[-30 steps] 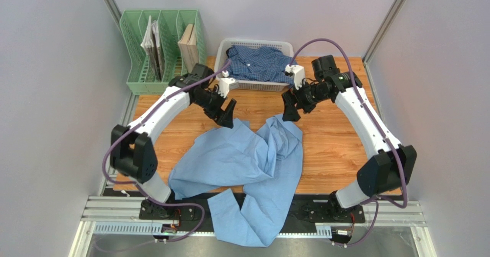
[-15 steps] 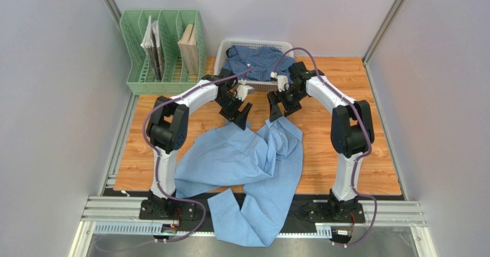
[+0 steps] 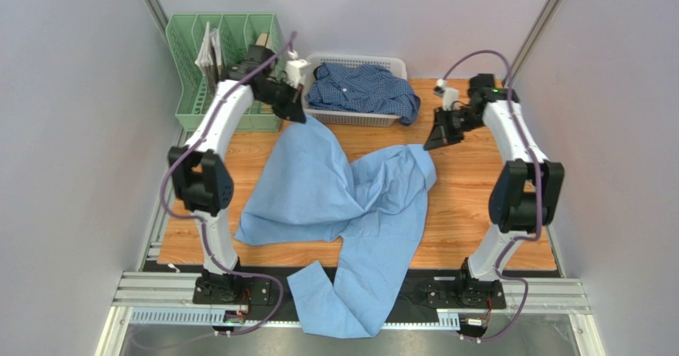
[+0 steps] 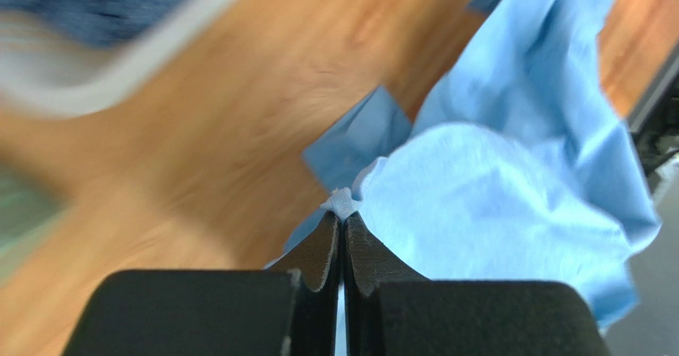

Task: Fold and stack the long sleeve shirts
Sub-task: Flatten the shirt out

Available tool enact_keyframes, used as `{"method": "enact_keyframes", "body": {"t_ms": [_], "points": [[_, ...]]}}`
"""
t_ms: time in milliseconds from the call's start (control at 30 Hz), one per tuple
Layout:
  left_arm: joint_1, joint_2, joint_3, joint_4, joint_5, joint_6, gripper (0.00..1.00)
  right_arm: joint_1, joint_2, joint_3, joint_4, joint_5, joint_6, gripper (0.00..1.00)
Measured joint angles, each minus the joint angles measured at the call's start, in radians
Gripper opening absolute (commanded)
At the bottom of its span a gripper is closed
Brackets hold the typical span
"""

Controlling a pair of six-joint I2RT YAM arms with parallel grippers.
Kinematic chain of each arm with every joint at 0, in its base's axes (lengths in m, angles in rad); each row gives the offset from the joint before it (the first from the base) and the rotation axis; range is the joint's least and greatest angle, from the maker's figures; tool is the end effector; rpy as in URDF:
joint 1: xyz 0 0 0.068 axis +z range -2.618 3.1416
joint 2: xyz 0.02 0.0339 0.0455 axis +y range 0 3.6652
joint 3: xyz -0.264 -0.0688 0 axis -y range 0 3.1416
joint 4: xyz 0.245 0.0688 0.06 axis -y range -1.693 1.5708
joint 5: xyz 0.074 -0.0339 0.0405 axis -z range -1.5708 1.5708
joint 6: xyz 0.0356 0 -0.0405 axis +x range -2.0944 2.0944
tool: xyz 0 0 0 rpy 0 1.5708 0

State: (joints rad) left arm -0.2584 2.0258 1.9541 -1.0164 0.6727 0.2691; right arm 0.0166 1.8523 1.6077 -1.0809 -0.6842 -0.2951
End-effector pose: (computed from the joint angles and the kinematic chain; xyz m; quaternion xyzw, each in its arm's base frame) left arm 0.4120 -0.1318 0.3027 0.3151 0.8643 -0.3193 0.2273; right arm 0.3698 0.0286 0.2674 -0.1857 0.9173 0.3137 0.1603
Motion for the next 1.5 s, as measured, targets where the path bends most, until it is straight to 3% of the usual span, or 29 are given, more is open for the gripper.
{"method": "enact_keyframes", "body": {"t_ms": [133, 267, 300, 333, 433, 467, 533, 700, 833, 967, 1233, 1267, 1300, 1333, 1367, 1400, 1433, 1467, 1500], "points": [[0.087, -0.282, -0.108, -0.072, -0.009, 0.146, 0.0, -0.134, -0.222, -0.124, -0.096, 0.021, -0.166, 0.0], [0.046, -0.674, -0.513, -0.19, -0.022, 0.345, 0.0, -0.127, -0.432, -0.402, -0.182, 0.112, -0.356, 0.0], [0.034, -0.746, -0.62, -0.218, -0.04, 0.389, 0.0, -0.12, -0.464, -0.486, -0.205, 0.152, -0.406, 0.04], [0.032, -0.805, -0.72, -0.254, -0.071, 0.426, 0.0, -0.116, -0.479, -0.542, -0.218, 0.185, -0.438, 0.32], [0.045, -0.864, -0.956, -0.283, -0.179, 0.508, 0.0, -0.123, -0.476, -0.649, -0.277, 0.299, -0.526, 0.83], [0.047, -0.854, -1.017, -0.28, -0.216, 0.528, 0.0, -0.129, -0.466, -0.641, -0.291, 0.317, -0.54, 0.92], [0.049, -0.832, -1.084, -0.28, -0.269, 0.555, 0.0, -0.138, -0.445, -0.575, -0.304, 0.317, -0.547, 0.95], [0.05, -0.787, -1.101, -0.223, -0.341, 0.578, 0.0, -0.089, -0.323, -0.185, -0.254, 0.201, -0.43, 0.96], [0.05, -0.755, -1.097, -0.179, -0.358, 0.578, 0.0, 0.074, -0.226, -0.046, -0.133, 0.169, -0.295, 0.94], [0.05, -0.754, -1.097, -0.148, -0.373, 0.575, 0.0, 0.251, -0.01, 0.073, -0.053, 0.182, -0.204, 0.93], [0.063, -0.758, -1.097, -0.086, -0.377, 0.544, 0.0, 0.373, 0.31, 0.207, -0.019, 0.232, -0.124, 0.89], [0.072, -0.758, -1.097, -0.079, -0.373, 0.541, 0.0, 0.385, 0.335, 0.226, -0.016, 0.244, -0.119, 0.85], [0.081, -0.758, -1.097, -0.074, -0.37, 0.538, 0.0, 0.393, 0.351, 0.237, -0.013, 0.252, -0.117, 0.56], [0.097, -0.758, -1.097, -0.068, -0.365, 0.535, 0.02, 0.399, 0.361, 0.246, -0.014, 0.256, -0.116, 0.37], [0.113, -0.756, -1.096, -0.066, -0.36, 0.531, 0.11, 0.407, 0.372, 0.259, -0.021, 0.255, -0.12, 0.15], [0.129, -0.754, -1.093, -0.066, -0.358, 0.529, 0.21, 0.411, 0.38, 0.267, -0.027, 0.254, -0.121, 0.0], [0.158, -0.749, -1.084, -0.073, -0.344, 0.528, 0.3, 0.415, 0.382, 0.272, -0.035, 0.252, -0.12, 0.0], [0.187, -0.746, -1.067, -0.083, -0.331, 0.531, 0.47, 0.418, 0.381, 0.272, -0.042, 0.25, -0.124, 0.0], [0.219, -0.745, -1.042, -0.097, -0.319, 0.537, 0.54, 0.421, 0.372, 0.265, -0.048, 0.244, -0.118, 0.0]]}}
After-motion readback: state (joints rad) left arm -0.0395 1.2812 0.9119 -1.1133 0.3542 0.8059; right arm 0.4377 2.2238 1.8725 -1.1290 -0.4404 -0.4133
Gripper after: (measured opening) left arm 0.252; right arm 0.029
